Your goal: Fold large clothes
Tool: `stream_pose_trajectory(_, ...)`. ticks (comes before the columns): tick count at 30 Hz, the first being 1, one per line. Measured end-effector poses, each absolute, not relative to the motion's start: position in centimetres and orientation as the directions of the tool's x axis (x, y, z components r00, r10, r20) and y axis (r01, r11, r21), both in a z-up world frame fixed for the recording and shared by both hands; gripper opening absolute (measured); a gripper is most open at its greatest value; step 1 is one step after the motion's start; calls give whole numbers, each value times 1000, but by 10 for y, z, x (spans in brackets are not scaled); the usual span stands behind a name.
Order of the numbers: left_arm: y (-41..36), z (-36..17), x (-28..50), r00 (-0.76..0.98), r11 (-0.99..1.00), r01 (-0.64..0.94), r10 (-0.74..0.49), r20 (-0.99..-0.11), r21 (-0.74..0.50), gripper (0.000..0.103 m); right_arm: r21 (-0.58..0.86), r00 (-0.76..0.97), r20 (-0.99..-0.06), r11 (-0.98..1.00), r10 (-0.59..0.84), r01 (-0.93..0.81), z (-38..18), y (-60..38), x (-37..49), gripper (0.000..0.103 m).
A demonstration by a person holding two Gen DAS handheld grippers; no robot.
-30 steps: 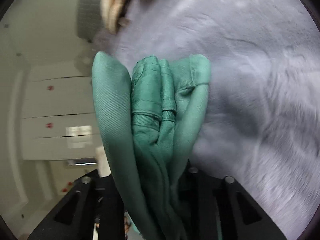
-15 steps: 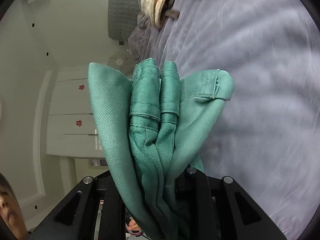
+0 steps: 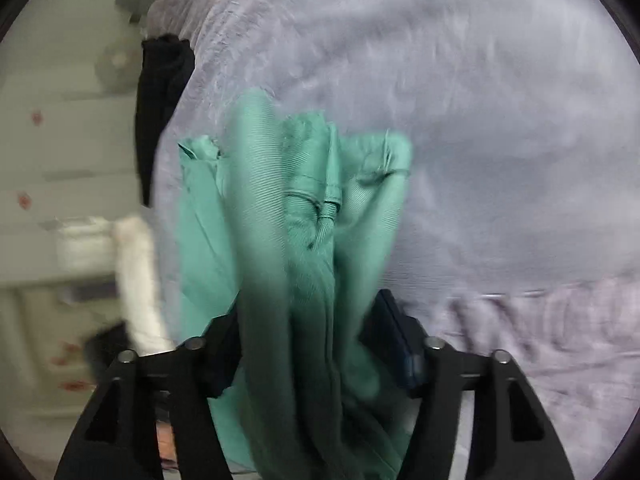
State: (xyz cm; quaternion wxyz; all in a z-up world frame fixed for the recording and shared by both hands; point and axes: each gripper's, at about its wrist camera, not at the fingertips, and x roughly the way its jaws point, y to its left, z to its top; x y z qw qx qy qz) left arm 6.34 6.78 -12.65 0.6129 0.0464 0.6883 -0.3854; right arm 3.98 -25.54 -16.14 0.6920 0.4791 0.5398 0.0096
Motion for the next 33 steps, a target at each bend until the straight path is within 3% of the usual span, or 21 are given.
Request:
stream_pose_trajectory(3, 68, -107, 74, -148, 698, 579, -419, -896, -422, 59, 545, 413, -832, 681, 370, 488, -127, -256, 33, 66)
stream_pose_trajectory(7, 72, -94, 105, 8, 743, 579, -418, -909, -336, 59, 579, 484, -799, 672, 356, 462, -111, -267, 39, 62)
stream_pose_trajectory(8, 75, -98, 114, 30, 756, 573, -405, -914, -316, 59, 590, 473, -795, 664, 379, 459, -118, -269, 40, 34)
stream_pose_trajectory(9, 70, -102, 118, 52, 772, 564, -388, -920, -294, 59, 604, 465, -788, 655, 403, 454, -125, -263, 45, 14)
stream_pose_trajectory(10, 67, -108, 122, 63, 784, 558, -369, -927, -273, 59, 613, 450, -784, 648, 427, 452, -129, -260, 48, 11)
stream_pose_trajectory(15, 15, -132, 112, 68, 758, 607, -350, -934, -240, 59, 485, 447, -844, 776, 296, 404, -115, -249, 56, 10)
stream_pose_trajectory(19, 3, -147, 100, 79, 755, 620, -333, -940, -215, 67, 498, 382, -860, 713, 338, 493, -165, -274, 45, 13)
stream_pose_trajectory(23, 13, -133, 95, 76, 756, 625, -304, -950, -192, 67, 583, 412, -812, 613, 413, 533, -179, -289, 34, 16)
stream_pose_trajectory(30, 54, -97, 54, 1, 693, 679, -329, -944, -241, 67, 549, 412, -831, 666, 373, 504, -115, -277, -1, 19)
stream_pose_trajectory(33, 65, -107, 18, -38, 644, 736, -269, -963, -209, 67, 549, 414, -825, 714, 384, 434, -88, -249, -10, 19)
